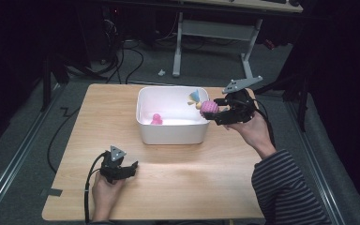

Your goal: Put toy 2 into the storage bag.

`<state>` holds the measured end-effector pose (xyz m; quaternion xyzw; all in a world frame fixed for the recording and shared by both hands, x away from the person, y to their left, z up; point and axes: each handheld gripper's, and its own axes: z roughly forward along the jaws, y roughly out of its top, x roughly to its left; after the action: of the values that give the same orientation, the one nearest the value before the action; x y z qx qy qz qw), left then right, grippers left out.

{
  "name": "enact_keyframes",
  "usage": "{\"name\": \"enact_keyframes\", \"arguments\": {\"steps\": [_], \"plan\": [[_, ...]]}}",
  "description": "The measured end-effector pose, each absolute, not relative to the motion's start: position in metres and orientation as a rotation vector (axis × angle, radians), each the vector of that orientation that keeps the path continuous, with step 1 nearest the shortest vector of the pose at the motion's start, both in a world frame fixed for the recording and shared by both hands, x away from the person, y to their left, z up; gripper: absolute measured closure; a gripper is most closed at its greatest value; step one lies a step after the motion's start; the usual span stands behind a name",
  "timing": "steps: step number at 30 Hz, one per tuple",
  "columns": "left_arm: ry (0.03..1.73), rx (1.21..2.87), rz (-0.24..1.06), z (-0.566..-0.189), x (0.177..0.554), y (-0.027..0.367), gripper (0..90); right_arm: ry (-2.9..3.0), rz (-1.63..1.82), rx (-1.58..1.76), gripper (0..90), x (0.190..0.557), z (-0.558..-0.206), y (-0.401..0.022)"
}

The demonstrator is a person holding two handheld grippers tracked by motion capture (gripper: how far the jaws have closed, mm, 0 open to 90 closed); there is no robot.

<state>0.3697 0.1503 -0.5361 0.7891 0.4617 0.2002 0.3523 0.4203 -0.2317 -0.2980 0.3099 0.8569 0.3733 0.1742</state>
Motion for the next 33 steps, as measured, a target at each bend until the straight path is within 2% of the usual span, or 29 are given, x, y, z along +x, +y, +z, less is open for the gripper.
{"name": "enact_keyframes", "arguments": {"steps": [21,33], "plan": [[1.195,2.041,0.518,-0.536,0.37,0.15,25.7,2.497,1.018,0.823,35.0,0.453,-0.3,-0.193],[1.196,2.04,0.519,-0.536,0.37,0.15,25.7,2.528,0.973,0.807,34.7,0.469,-0.317,-0.178]]}}
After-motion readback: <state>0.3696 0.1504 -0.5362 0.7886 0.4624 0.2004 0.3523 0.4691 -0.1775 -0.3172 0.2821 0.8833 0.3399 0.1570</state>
